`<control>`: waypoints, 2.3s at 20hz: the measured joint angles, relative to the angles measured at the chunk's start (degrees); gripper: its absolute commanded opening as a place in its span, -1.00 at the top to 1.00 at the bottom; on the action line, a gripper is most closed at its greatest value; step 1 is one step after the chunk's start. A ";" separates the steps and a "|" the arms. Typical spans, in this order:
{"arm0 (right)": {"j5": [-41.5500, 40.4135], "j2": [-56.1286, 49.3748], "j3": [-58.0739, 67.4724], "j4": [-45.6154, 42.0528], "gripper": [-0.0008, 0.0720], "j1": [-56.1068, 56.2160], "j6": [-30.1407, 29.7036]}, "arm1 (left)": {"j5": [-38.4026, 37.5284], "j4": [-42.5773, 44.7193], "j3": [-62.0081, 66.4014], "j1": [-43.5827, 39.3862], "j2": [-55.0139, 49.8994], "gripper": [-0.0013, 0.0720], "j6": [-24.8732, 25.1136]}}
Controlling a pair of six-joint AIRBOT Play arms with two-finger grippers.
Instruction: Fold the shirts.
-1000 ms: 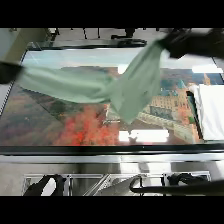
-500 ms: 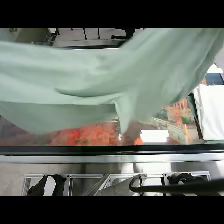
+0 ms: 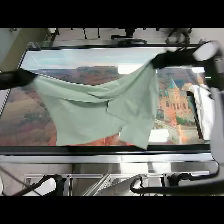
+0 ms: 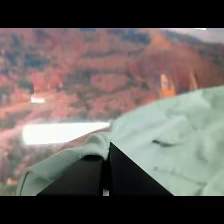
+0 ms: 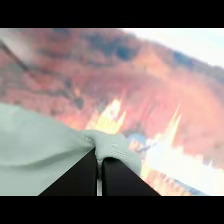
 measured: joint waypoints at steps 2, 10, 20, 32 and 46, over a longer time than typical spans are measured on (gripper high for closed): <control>-3.02 -6.91 -0.42 -0.04 0.91 0.00 1.03 | 4.52 1.84 0.74 -3.65 -8.44 0.29 0.90; -1.70 -10.47 0.48 0.04 -0.22 -7.02 3.91 | -4.07 3.56 17.33 -2.51 -23.21 -0.84 -4.15; 22.10 -5.86 -9.75 1.27 -0.22 -20.37 2.01 | -17.18 17.38 -16.65 10.01 -6.36 -0.84 -12.26; 21.59 -8.22 -18.45 7.41 -0.49 -20.52 -2.60 | 3.02 13.99 -38.66 4.17 -1.62 -0.78 -11.13; 18.43 -14.91 -18.18 10.62 0.92 -12.35 -4.72 | 5.79 15.17 -29.92 -0.85 -5.86 0.94 -10.73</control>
